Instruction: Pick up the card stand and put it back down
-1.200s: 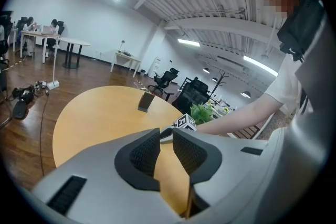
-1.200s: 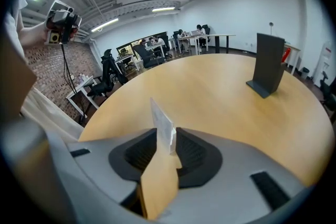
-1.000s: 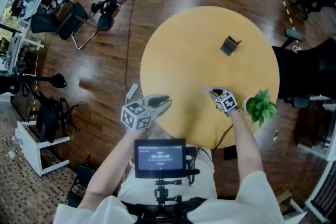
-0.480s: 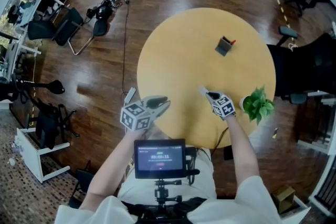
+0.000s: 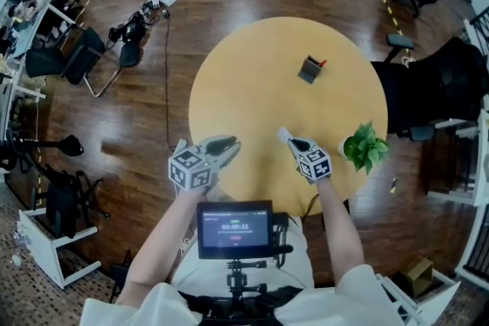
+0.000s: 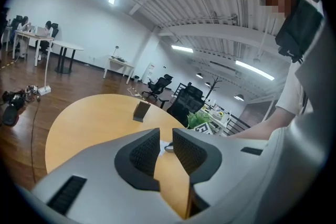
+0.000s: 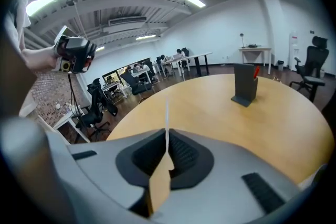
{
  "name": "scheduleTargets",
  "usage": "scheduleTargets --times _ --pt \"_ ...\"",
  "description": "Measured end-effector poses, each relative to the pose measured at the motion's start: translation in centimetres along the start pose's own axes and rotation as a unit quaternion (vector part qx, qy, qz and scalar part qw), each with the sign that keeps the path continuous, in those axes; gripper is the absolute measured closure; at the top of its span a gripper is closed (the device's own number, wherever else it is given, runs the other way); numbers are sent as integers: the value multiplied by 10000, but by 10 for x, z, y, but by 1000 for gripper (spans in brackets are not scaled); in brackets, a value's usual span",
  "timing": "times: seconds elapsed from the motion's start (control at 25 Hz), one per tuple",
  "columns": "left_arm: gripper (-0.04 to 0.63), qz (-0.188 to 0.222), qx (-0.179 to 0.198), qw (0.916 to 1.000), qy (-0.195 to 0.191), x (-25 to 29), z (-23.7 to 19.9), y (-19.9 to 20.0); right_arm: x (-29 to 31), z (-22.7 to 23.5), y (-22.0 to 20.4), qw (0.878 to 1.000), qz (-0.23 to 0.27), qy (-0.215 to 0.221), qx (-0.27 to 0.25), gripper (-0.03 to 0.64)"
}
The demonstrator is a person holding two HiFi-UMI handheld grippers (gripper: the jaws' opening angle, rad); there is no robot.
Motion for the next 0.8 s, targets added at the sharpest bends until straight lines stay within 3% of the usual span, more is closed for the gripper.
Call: scheduleTargets --times 0.4,0.8 --pt "520 177 535 9975 -433 -12 -12 42 -62 -33 48 9974 363 -550 293 586" --pt "526 398 738 9923 -916 -20 -23 71 -115 -66 98 9903 802 -1033 459 586"
Point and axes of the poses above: the fingertips, and each gripper's own axes: x forward along the fingers, z to its right, y out of its top, the point moved 7 cm from there along -x, backward along the fingers, and after that the axes turned 6 degrees about -z, right-handed, at the moved point
